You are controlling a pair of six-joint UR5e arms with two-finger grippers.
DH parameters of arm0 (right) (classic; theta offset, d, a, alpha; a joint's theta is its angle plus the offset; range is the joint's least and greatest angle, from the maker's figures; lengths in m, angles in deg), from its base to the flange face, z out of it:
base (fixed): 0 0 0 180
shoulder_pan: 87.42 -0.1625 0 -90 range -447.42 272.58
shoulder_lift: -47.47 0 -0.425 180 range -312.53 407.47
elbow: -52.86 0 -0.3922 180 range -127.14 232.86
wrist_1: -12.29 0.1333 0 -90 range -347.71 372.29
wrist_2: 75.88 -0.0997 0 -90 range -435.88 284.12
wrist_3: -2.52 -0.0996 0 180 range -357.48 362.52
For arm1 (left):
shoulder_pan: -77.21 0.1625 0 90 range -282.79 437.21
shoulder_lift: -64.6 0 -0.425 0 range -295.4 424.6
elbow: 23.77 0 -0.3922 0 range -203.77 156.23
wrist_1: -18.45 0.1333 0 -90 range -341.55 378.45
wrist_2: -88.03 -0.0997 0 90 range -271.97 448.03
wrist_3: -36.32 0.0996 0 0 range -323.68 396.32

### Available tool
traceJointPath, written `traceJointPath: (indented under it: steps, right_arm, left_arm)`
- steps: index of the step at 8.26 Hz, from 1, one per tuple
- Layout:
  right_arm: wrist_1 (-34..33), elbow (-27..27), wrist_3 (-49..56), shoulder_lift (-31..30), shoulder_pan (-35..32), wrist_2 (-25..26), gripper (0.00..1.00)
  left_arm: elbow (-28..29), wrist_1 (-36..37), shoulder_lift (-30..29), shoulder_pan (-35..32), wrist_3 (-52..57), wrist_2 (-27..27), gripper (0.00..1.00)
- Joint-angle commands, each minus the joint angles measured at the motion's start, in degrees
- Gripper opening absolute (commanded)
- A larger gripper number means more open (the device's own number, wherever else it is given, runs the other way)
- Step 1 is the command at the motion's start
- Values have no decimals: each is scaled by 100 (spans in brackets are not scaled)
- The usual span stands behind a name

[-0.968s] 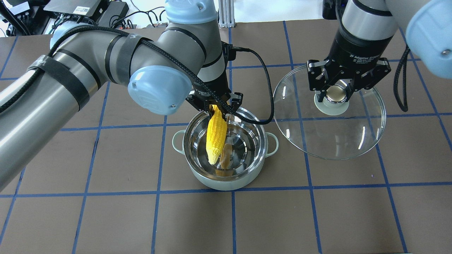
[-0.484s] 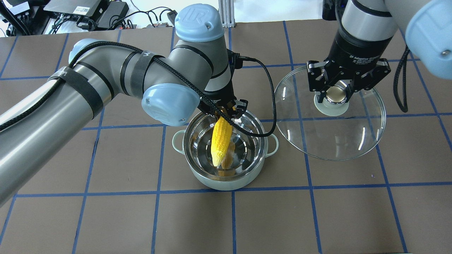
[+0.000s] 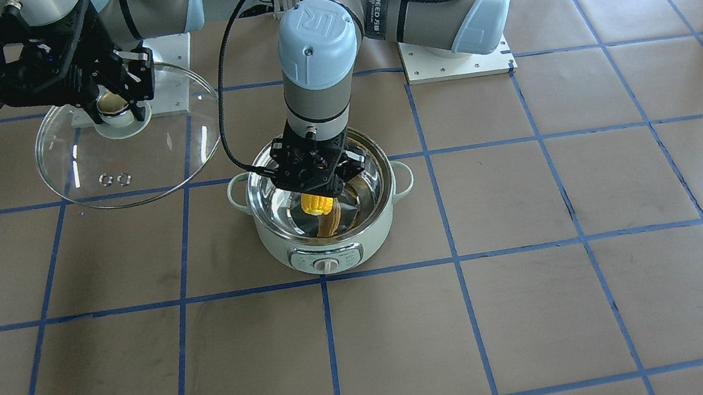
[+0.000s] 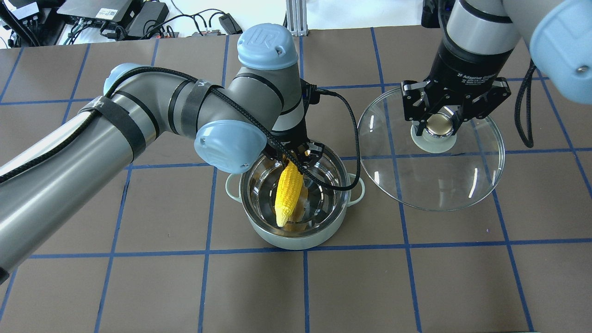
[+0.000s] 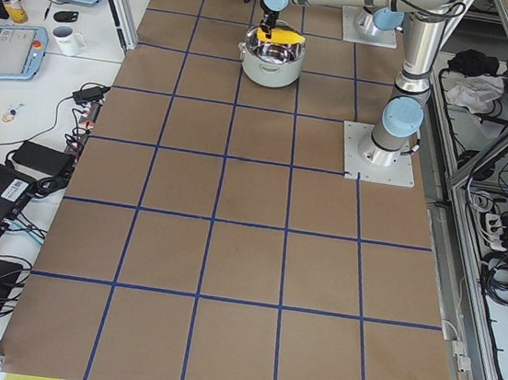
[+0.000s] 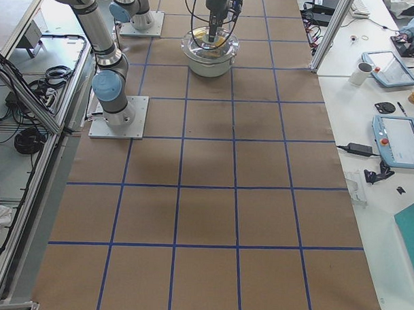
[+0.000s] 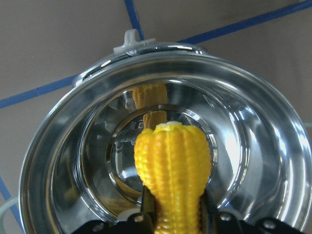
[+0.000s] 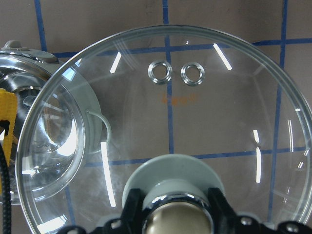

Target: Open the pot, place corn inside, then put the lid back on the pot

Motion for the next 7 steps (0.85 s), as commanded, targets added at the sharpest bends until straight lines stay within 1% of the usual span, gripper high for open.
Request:
traceJointPath:
  steps: [1, 2, 4, 6, 7]
  right_arm:
    - [2, 0, 14, 2, 0, 1, 37]
    - [2, 0, 14, -7, 0, 1, 37]
    - [2, -9, 14, 2, 0, -8, 37]
    - [2, -9, 14, 2, 0, 0, 37]
    - [2, -9, 14, 10, -9, -8, 37]
  left_arm:
    - [-38, 4, 1, -2, 84, -43, 64]
    - [-21, 21, 1, -2, -11, -52, 100]
    - [6, -74, 18, -2, -21, -96, 100]
    - [41, -381, 62, 42, 23, -87, 100]
    - [154, -531, 184, 156, 84, -87, 100]
